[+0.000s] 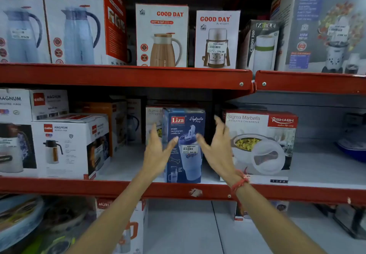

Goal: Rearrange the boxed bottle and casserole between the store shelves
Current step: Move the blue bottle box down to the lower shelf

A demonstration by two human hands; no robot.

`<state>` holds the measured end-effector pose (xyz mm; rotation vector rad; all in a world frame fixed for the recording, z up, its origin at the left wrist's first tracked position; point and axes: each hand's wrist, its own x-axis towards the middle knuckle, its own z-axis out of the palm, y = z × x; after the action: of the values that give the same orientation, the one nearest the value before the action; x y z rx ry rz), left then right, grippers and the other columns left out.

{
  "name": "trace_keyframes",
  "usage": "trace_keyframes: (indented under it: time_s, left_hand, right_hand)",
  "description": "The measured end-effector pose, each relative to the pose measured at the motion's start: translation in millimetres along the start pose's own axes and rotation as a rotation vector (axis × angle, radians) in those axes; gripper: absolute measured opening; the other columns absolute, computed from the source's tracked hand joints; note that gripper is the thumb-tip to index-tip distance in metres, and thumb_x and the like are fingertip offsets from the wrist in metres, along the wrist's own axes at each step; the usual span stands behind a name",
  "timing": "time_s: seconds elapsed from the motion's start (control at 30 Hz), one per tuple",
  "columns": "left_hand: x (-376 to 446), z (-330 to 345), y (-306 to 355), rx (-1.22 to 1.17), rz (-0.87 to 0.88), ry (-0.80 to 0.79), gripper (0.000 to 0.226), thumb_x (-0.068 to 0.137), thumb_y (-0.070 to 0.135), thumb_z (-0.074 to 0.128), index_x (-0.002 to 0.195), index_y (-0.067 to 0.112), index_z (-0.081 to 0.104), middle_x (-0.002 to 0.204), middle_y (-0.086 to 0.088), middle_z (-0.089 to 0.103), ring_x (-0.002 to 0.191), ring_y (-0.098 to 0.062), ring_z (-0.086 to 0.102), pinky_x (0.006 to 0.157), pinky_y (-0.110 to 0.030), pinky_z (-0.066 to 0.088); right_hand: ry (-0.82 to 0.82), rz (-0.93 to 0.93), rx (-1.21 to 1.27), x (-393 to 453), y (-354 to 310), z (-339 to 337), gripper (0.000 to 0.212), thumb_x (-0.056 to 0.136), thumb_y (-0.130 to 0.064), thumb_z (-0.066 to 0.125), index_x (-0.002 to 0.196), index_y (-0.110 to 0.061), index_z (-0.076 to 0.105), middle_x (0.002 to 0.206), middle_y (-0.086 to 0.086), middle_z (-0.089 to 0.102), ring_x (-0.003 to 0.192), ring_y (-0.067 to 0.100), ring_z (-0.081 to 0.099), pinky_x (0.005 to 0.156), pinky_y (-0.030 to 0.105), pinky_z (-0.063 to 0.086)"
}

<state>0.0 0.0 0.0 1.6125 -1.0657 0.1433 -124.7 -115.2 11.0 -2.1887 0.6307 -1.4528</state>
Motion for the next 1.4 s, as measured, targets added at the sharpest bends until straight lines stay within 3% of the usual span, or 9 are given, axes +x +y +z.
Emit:
trace_keyframes:
  time_s: [0.13, 0.23, 0.4, 0.53, 0.7, 0.9, 1.07, 1.23, 1.4]
  left_hand:
    - [-3.2, 6.2, -3.1, -0.061, -0.072, -0.221, 0.069, 0.099, 0.022, 0.048, 0.152, 0.025, 0.005, 0.143, -0.008, 0.051, 0.126, -0.025, 0.053, 0.104, -0.048, 0.046]
    - [-7.4, 2.5, -1.6, -0.058, -0.053, -0.157, 0.070, 0.099, 0.009, 0.047, 0.152, 0.031, 0.007, 0.140, -0.004, 0.053, 0.119, -0.015, 0.054, 0.098, -0.041, 0.050]
    - [-26.6, -12.0, 18.1, -0.118, 0.094, -0.074, 0.072, 0.097, 0.007, 0.050, 0.144, 0.040, 0.007, 0.116, 0.036, 0.046, 0.107, 0.015, 0.052, 0.098, -0.036, 0.050]
    - [-52.7, -22.1, 35.3, -0.189, 0.138, -0.090, 0.068, 0.095, 0.017, 0.054, 0.146, 0.042, 0.018, 0.105, 0.052, 0.053, 0.103, 0.026, 0.053, 0.091, -0.031, 0.056]
    - [-97.3, -29.3, 52.2, -0.375, 0.072, -0.122, 0.066, 0.092, 0.011, 0.058, 0.140, 0.048, 0.033, 0.134, 0.023, 0.057, 0.118, -0.002, 0.060, 0.081, -0.027, 0.061]
    - [-148.5, -19.8, 39.9, -0.437, 0.008, -0.196, 0.067, 0.088, 0.003, 0.061, 0.136, 0.045, 0.042, 0.115, 0.040, 0.062, 0.108, 0.002, 0.065, 0.071, -0.015, 0.058]
    - [-184.9, 8.9, 4.4, -0.412, -0.114, -0.255, 0.066, 0.085, 0.003, 0.063, 0.135, 0.041, 0.040, 0.130, 0.026, 0.058, 0.115, 0.005, 0.059, 0.085, -0.017, 0.055]
    - [-212.9, 45.4, -40.3, -0.329, -0.319, -0.213, 0.068, 0.079, -0.018, 0.063, 0.128, 0.026, 0.046, 0.116, 0.024, 0.055, 0.089, 0.021, 0.062, 0.072, -0.005, 0.053]
    - [-231.5, 82.6, -69.5, -0.154, -0.384, -0.218, 0.044, 0.083, -0.013, 0.061, 0.125, 0.000, 0.056, 0.121, -0.008, 0.067, 0.102, -0.016, 0.066, 0.073, -0.009, 0.056]
  right_hand:
    - [-0.316, 0.150, 0.082, -8.6, 1.7, 8.6, 0.074, 0.099, -0.022, 0.053, 0.155, -0.018, 0.005, 0.152, 0.012, 0.044, 0.133, 0.029, 0.049, 0.105, 0.037, 0.041]
    - [-0.246, 0.138, 0.132, -10.0, 0.0, 3.6, 0.067, 0.100, -0.014, 0.051, 0.154, -0.022, 0.012, 0.143, 0.013, 0.055, 0.125, 0.028, 0.057, 0.102, 0.045, 0.049]
    - [-0.153, 0.001, 0.218, -23.2, -15.6, -25.8, 0.070, 0.096, -0.004, 0.057, 0.152, -0.026, 0.023, 0.140, -0.002, 0.058, 0.118, 0.015, 0.061, 0.091, 0.022, 0.052]
    - [-0.101, -0.050, 0.281, -43.8, -26.2, -56.7, 0.068, 0.094, -0.008, 0.062, 0.146, -0.038, 0.031, 0.118, -0.039, 0.054, 0.111, 0.002, 0.064, 0.093, 0.022, 0.054]
    - [-0.092, -0.040, 0.264, -91.2, -36.6, -88.8, 0.071, 0.090, -0.022, 0.067, 0.134, -0.060, 0.026, 0.109, -0.048, 0.051, 0.096, -0.004, 0.069, 0.080, 0.016, 0.056]
    - [-0.048, -0.004, 0.272, -153.6, -16.9, -106.0, 0.067, 0.086, -0.021, 0.069, 0.143, -0.041, 0.039, 0.120, -0.037, 0.061, 0.093, -0.003, 0.072, 0.078, 0.028, 0.062]
    - [-0.100, 0.134, 0.261, -200.7, 21.3, -96.3, 0.066, 0.084, -0.023, 0.070, 0.142, -0.036, 0.042, 0.123, -0.029, 0.062, 0.092, -0.007, 0.071, 0.073, 0.013, 0.058]
    - [-0.157, 0.253, 0.186, -245.2, 69.9, -71.1, 0.068, 0.087, -0.012, 0.071, 0.131, -0.050, 0.038, 0.123, -0.028, 0.058, 0.096, -0.004, 0.069, 0.074, 0.003, 0.051]
    - [-0.211, 0.385, 0.146, -272.1, 116.2, -45.5, 0.057, 0.091, -0.008, 0.066, 0.135, -0.035, 0.041, 0.123, -0.027, 0.056, 0.093, -0.012, 0.066, 0.078, -0.003, 0.044]
